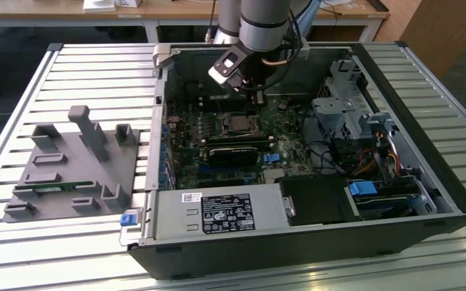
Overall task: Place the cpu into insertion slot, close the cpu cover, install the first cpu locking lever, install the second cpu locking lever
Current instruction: 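Close the cpu cover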
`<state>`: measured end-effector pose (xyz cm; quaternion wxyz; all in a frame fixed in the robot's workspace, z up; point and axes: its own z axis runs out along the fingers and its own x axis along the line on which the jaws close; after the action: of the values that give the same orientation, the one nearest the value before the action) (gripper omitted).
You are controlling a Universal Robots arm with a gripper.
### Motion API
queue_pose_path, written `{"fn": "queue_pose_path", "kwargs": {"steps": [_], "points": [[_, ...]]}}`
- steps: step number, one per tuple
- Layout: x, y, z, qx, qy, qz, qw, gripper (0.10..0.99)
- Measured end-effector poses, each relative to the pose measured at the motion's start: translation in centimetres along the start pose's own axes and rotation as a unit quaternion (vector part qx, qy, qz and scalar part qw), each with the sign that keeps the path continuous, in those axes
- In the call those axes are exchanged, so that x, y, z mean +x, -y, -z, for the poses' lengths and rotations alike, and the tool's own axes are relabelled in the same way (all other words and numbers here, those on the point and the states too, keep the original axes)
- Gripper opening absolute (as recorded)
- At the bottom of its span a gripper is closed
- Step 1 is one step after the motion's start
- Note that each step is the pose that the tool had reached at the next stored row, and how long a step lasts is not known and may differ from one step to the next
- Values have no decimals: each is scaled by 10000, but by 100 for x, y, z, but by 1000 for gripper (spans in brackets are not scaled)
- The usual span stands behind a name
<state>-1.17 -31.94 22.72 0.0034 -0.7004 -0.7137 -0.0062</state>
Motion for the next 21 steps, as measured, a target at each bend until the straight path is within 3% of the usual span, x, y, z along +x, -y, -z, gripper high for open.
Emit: {"fn": "queue_pose_path", "kwargs": {"steps": [4, 16, 21], "points": [[0, 9, -31, 5, 0, -1, 10000, 106], [4, 278, -112, 5, 1, 20, 10000, 106], [3, 312, -148, 0, 0, 37, 10000, 106]]}}
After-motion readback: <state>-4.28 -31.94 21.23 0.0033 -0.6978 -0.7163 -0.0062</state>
